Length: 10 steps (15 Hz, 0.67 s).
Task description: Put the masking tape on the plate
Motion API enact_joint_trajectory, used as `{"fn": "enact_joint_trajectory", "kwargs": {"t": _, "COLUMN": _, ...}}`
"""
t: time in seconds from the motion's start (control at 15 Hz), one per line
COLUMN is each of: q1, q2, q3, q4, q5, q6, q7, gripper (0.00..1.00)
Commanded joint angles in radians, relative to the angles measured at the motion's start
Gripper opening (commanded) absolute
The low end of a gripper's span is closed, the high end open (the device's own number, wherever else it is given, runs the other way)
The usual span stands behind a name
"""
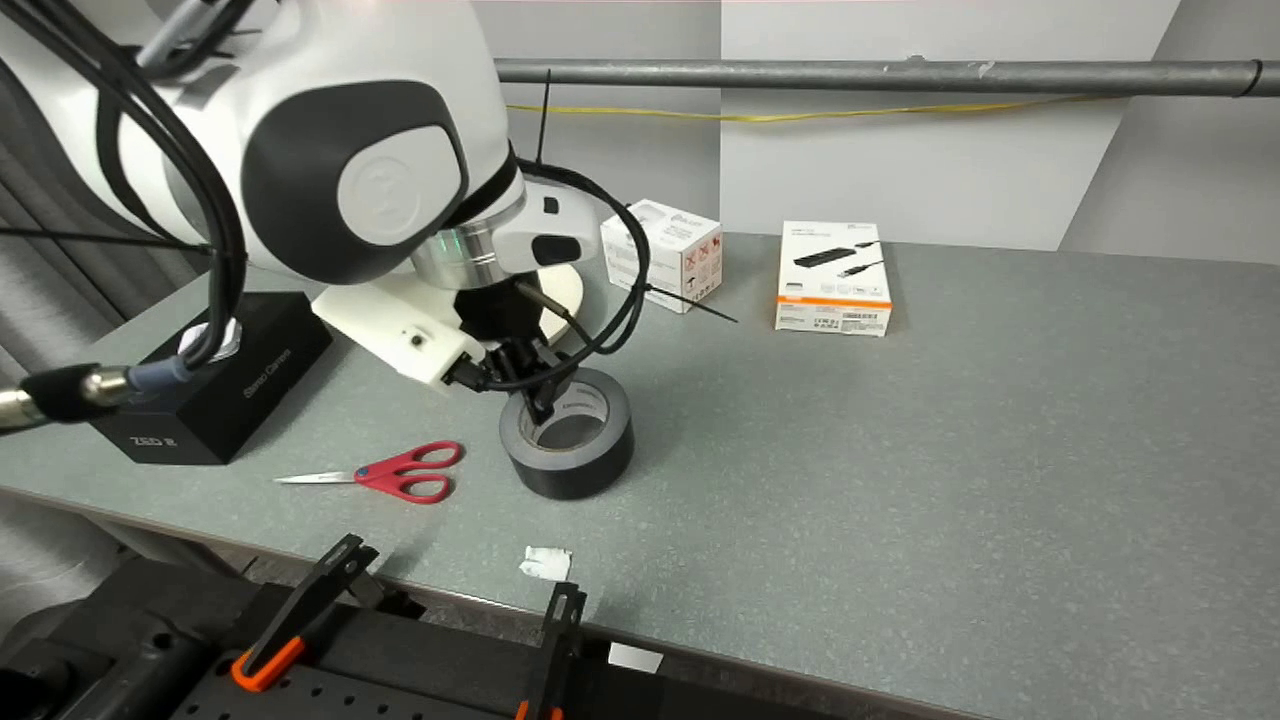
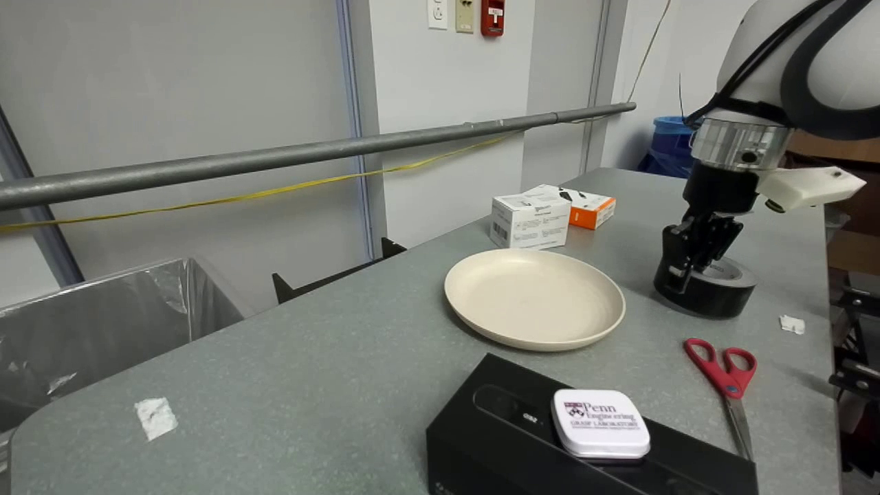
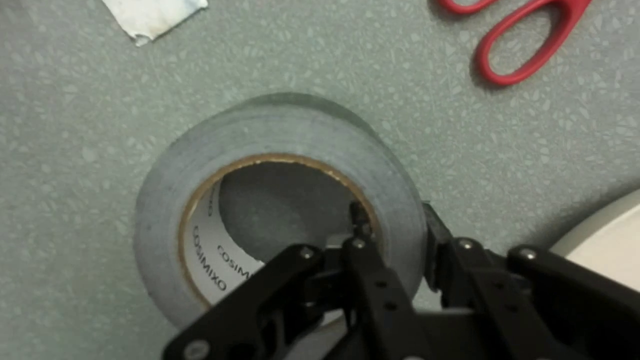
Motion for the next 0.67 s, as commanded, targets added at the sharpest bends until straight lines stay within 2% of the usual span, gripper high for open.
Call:
{"fn": "enact_joint_trajectory", "kwargs": {"t": 0.0, "q1": 0.097, "q2": -0.106, "q3": -0.026, "q4": -0.023, "q5": -0.064, "q6": 0.023, "q7": 0.037, "gripper": 0.06}}
{"fn": "enact_joint_trajectory", "kwargs": {"t": 0.13, "q1": 0.129, "q2": -0.177, "q3": -0.006, "q4": -0.027, "q5": -0.092, "q6": -0.007, "q7": 0.041, "gripper": 0.06}}
{"fn": "enact_joint_trajectory", "kwargs": {"t": 0.27, "q1": 0.154, "q2": -0.196, "q3": -0.001, "q4": 0.014, "q5": -0.145, "q6": -0.022, "q7": 0.065, "gripper": 0.06}}
{"fn": "enact_joint_trajectory", "kwargs": {"t": 0.4, "q1": 0.166, "q2": -0.184, "q3": -0.015, "q4": 0.082, "q5": -0.243, "q6": -0.042, "q7": 0.126, "gripper": 0.06}}
{"fn": "enact_joint_trajectory", "kwargs": {"t": 0.53, "q1": 0.166, "q2": -0.164, "q3": 0.017, "q4": 0.142, "q5": -0.195, "q6": -0.087, "q7": 0.087, "gripper": 0.06}}
{"fn": "enact_joint_trajectory", "kwargs": {"t": 0.6, "q1": 0.157, "q2": -0.169, "q3": 0.009, "q4": 0.082, "q5": -0.196, "q6": -0.032, "q7": 0.086, "gripper": 0.26}}
